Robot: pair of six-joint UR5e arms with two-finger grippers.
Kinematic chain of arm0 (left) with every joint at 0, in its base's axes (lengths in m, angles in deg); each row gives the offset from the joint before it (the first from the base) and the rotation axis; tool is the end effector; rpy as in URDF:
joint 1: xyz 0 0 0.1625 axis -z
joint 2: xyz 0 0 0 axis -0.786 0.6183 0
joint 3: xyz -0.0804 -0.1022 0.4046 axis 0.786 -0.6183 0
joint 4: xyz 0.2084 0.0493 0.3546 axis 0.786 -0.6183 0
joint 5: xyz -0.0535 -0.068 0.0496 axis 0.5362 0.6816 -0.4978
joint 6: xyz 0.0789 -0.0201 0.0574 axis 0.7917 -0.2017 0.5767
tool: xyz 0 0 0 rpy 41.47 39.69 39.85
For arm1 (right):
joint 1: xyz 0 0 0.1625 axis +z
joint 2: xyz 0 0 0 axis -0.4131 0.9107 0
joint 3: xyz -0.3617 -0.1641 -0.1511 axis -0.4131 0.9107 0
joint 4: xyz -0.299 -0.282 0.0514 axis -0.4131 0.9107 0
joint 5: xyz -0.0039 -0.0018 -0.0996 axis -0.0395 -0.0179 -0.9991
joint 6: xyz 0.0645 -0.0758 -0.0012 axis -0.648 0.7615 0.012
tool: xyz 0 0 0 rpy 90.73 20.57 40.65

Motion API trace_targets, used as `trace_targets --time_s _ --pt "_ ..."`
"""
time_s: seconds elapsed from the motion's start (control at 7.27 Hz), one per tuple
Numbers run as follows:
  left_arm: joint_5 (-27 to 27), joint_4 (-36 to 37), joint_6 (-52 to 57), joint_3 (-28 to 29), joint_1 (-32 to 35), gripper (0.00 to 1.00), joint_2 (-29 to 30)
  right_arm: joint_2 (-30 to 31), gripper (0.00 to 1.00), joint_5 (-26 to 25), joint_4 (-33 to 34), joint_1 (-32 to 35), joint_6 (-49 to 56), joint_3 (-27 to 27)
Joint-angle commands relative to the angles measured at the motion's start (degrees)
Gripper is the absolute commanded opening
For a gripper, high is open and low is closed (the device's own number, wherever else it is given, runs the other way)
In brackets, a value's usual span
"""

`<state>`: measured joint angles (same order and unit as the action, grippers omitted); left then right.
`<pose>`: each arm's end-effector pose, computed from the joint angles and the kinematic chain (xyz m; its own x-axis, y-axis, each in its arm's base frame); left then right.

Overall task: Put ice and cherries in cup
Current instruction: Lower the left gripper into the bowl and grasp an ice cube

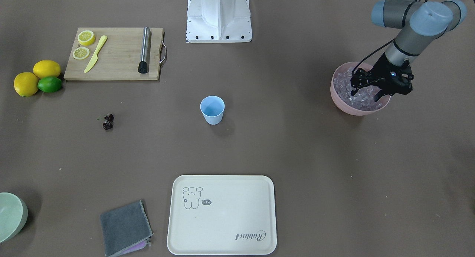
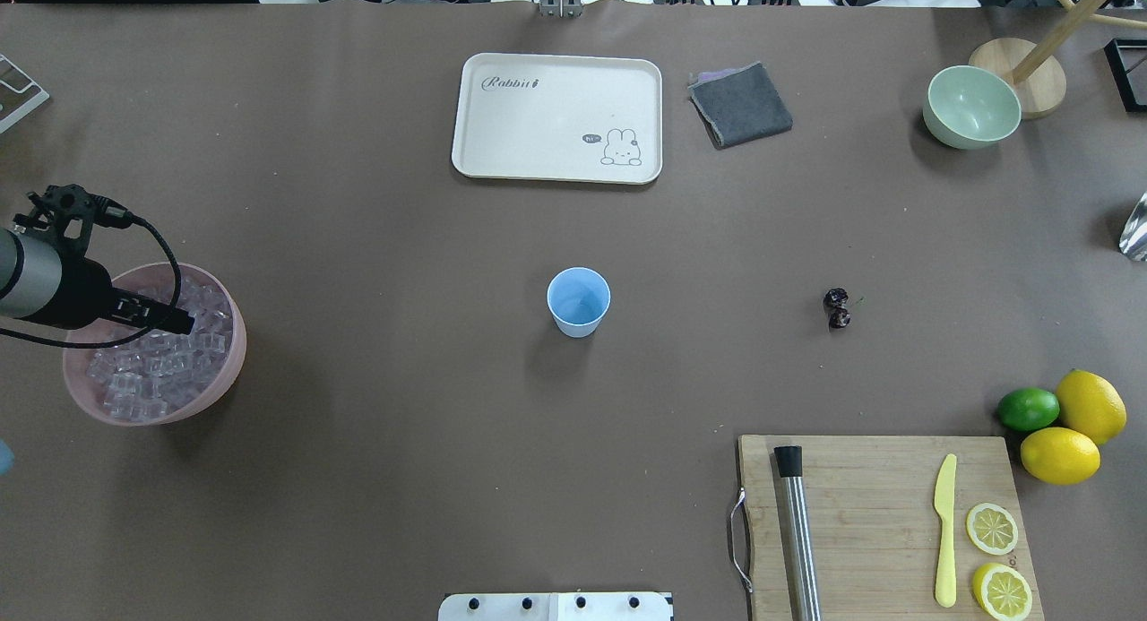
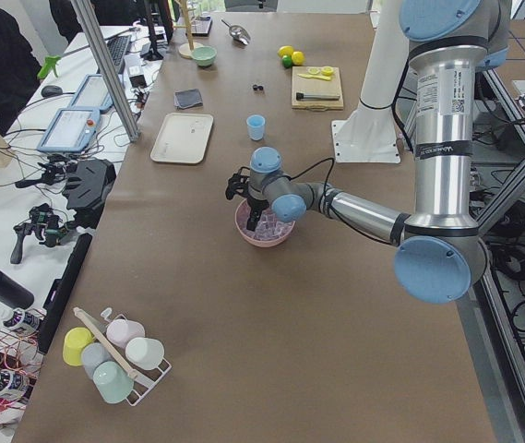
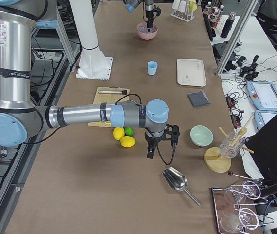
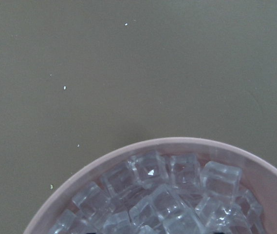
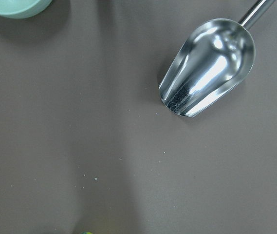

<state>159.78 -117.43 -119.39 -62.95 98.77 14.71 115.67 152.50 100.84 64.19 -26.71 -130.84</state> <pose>0.2726 -0.4184 0.4907 0.6351 0.2610 -0.7270 -0.0655 0.9560 0.2860 0.0500 -0.4560 0.5991 0.6837 0.1083 0.7217 -0.0776 0.9941 -0.0757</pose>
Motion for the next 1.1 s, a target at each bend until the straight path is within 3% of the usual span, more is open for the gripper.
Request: trace_targets --time_s 0.0,0.28,0.69,0.83,0.96 --pt "-0.07 0.00 0.11 -0.02 -0.29 0.84 -0.67 0.09 1.00 0.00 0.00 0.00 0.00 0.00" --pt "-0.07 0.00 0.11 -0.02 -0.55 0.84 -1.11 0.09 1.00 0.00 0.00 0.00 -0.09 0.00" --pt "0.02 0.00 0.11 -1.16 -0.55 0.37 -1.20 0.09 1.00 0.00 0.00 0.00 -0.09 0.00" --pt "0.11 0.00 0.02 -2.04 -0.55 0.36 -1.29 0.09 1.00 0.00 0.00 0.00 -0.09 0.00" --pt "0.02 0.00 0.02 -2.13 -0.55 0.29 -1.29 0.09 1.00 0.00 0.00 0.00 -0.09 0.00"
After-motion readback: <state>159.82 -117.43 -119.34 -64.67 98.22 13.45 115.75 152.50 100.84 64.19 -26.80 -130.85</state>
